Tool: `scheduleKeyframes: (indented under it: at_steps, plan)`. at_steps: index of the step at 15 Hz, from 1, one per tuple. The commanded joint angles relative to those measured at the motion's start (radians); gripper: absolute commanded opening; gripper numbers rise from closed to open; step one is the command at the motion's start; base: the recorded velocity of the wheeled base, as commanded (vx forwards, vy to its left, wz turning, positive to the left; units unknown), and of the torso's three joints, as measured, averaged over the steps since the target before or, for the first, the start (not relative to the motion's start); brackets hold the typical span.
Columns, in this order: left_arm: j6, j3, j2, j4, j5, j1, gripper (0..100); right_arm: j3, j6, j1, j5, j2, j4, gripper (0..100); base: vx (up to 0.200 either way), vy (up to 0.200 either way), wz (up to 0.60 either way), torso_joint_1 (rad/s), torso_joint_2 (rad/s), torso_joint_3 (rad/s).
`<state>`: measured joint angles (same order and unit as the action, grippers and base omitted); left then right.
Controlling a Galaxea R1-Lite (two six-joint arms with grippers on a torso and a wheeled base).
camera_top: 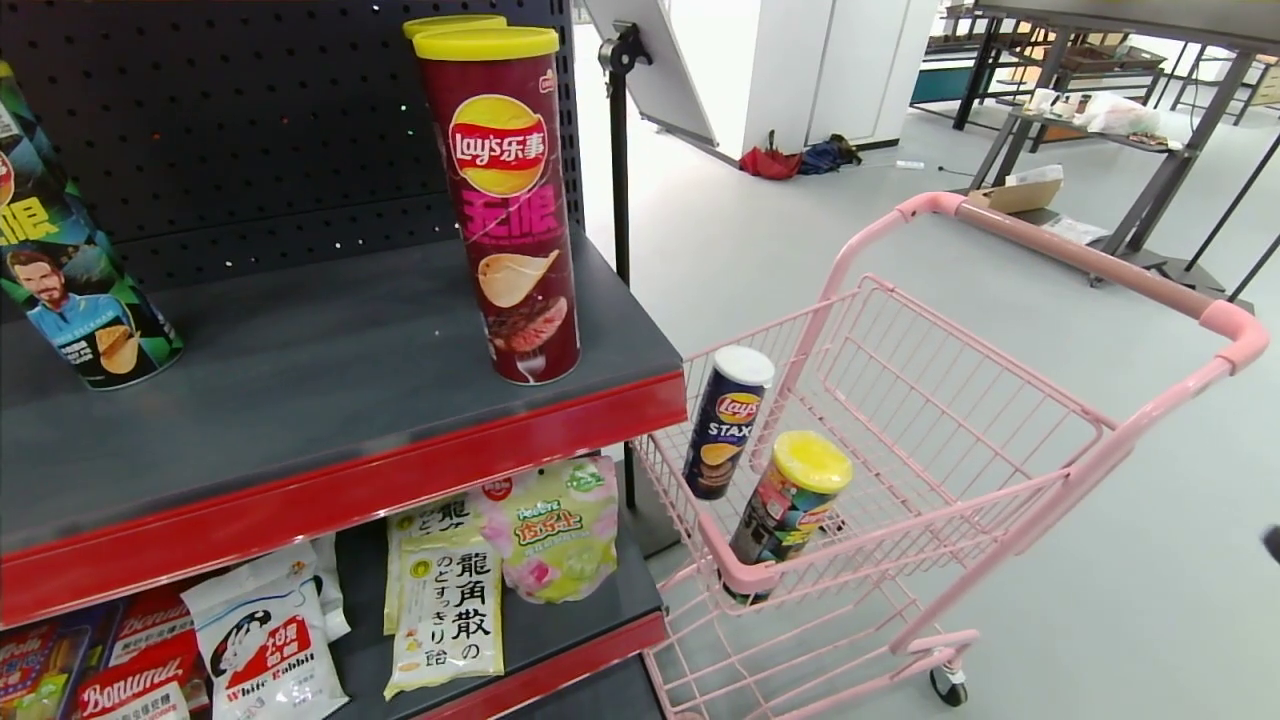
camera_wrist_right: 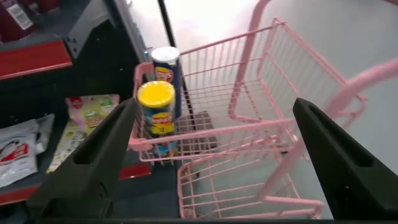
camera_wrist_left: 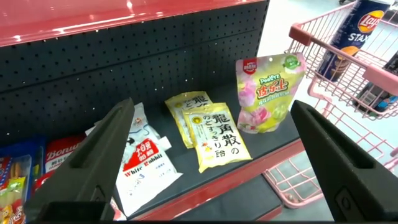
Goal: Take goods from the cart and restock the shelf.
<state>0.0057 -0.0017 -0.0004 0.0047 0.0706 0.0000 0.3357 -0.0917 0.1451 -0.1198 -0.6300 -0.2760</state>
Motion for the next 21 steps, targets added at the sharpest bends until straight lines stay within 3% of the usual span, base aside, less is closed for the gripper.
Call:
scheduleKeyframes:
  at_steps: [1,5,7,11,21]
  plan:
    - [0.000,0.000,0.000,0.000,0.000,0.000,100,-0.115,-0.014,0.179,-0.097,-0.533,-0.356,100,0.000,0.000,0.00,0.000,0.00,0.000]
    - [0.002,0.000,0.000,0.000,0.000,0.000,100,-0.100,-0.037,0.231,-0.101,-0.734,-0.442,100,0.000,0.000,0.00,0.000,0.00,0.000]
    - [0.003,0.000,0.000,0.000,0.000,0.000,100,-0.078,-0.060,0.246,-0.150,-0.752,-0.442,100,0.000,0.000,0.00,0.000,0.00,0.000]
    - [0.003,0.000,0.000,0.000,0.000,0.000,100,-0.078,-0.062,0.312,-0.152,-0.812,-0.443,100,0.000,0.000,0.00,0.000,0.00,0.000]
    - [0.003,0.000,0.000,0.000,0.000,0.000,100,0.039,-0.036,0.309,-0.123,-1.128,-0.623,100,0.000,0.000,0.00,0.000,0.00,0.000]
